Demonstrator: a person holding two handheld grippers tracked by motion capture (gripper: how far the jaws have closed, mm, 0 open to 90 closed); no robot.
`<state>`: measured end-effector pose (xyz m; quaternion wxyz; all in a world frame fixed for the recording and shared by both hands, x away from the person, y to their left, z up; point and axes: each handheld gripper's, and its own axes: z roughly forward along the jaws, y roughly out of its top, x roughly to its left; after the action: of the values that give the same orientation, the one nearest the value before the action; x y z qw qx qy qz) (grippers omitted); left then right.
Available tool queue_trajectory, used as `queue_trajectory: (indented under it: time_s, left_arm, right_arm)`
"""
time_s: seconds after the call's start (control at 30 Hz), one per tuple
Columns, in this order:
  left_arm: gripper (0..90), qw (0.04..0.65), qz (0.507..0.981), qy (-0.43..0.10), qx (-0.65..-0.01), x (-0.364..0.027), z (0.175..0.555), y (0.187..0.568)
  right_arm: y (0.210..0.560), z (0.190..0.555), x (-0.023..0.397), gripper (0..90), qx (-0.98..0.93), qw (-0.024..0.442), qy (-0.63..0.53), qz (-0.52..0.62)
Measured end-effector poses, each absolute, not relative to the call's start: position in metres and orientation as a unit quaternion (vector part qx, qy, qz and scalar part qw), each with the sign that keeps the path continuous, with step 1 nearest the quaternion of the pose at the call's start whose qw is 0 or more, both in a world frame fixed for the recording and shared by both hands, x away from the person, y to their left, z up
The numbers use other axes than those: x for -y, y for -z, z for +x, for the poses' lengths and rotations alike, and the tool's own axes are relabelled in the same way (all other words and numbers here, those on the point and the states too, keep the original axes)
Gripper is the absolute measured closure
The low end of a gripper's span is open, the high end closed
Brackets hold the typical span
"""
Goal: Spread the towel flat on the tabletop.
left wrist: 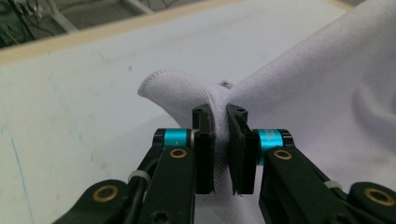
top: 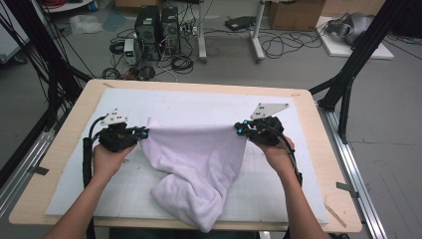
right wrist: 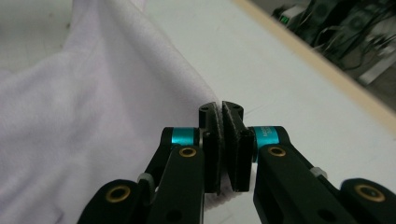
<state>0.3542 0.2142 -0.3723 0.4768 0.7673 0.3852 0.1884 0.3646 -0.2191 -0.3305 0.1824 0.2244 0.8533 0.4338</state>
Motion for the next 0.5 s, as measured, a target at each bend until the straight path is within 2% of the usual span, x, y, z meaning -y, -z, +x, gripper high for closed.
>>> queue_trajectory:
  time_s: [0.13, 0.2, 0.27, 0.33, 0.37, 0.5]
  left_arm:
    - [80.8, 0.445, 0.795, -0.176, -0.374, -0.209, 0.353, 0.382]
    - [80.8, 0.432, 0.803, -0.156, -0.379, -0.214, 0.347, 0.398]
    - [80.2, 0.425, 0.811, -0.133, -0.378, -0.220, 0.339, 0.414]
    - [74.4, 0.428, 0.818, -0.103, -0.369, -0.225, 0.331, 0.425]
    - [68.4, 0.432, 0.820, -0.097, -0.362, -0.227, 0.328, 0.427]
    - [57.1, 0.437, 0.826, -0.106, -0.340, -0.232, 0.325, 0.417]
  right_arm:
    - [0.334, 0.355, 0.221, 85.8, -0.861, 0.176, -0.425, 0.217]
    - [0.368, 0.344, 0.214, 85.6, -0.886, 0.133, -0.395, 0.205]
    - [0.379, 0.340, 0.212, 85.3, -0.893, 0.116, -0.385, 0.201]
    - [0.399, 0.334, 0.208, 81.3, -0.909, 0.077, -0.362, 0.194]
    - [0.406, 0.331, 0.207, 79.4, -0.915, 0.077, -0.349, 0.188]
    - [0.402, 0.328, 0.213, 72.3, -0.904, 0.055, -0.380, 0.187]
